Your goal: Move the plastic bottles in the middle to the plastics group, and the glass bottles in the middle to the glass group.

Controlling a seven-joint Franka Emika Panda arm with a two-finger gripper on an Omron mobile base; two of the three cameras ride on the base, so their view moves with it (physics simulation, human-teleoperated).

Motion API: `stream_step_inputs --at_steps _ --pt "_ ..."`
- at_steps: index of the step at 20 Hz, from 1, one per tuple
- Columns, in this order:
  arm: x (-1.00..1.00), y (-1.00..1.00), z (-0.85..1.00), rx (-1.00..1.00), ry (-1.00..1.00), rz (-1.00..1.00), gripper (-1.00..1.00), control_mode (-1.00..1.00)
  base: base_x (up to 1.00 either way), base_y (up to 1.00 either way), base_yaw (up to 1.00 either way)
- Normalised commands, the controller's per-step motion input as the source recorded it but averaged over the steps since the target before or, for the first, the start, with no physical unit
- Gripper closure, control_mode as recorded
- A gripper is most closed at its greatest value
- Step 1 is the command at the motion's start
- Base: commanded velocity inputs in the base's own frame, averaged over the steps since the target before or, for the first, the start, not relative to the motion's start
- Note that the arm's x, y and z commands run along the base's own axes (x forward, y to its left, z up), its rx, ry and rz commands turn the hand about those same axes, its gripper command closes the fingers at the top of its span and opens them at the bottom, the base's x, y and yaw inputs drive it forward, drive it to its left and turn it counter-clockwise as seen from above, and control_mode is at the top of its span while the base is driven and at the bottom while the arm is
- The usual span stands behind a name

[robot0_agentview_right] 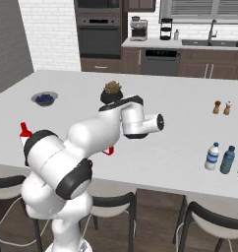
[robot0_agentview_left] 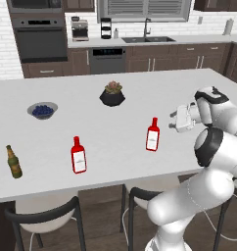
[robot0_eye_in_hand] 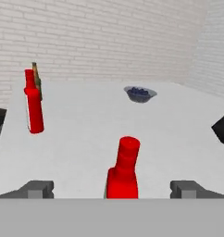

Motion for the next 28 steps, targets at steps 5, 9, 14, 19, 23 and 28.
stream_step_inputs --at_steps 5,9,14,19,23,28 --pt "0.0 0.15 -0.19 0.0 0.04 0.0 -1.0 -1.0 0.0 0.0 0.0" --pt "0.02 0.28 -0.61 0.0 0.05 0.0 -1.0 -1.0 0.0 0.0 0.0" --pt "0.0 0.12 -0.55 0.0 0.02 -0.02 -1.0 -1.0 0.0 0.0 0.0" --pt "0.03 -0.04 -0.42 0.08 0.0 -0.11 -1.0 -1.0 0.0 0.0 0.0" --pt "0.07 -0.06 -0.17 0.16 0.0 -0.11 -1.0 -1.0 0.0 0.0 0.0" --pt "0.01 0.0 -0.05 0.06 0.0 -0.04 -1.0 -1.0 0.0 0.0 0.0"
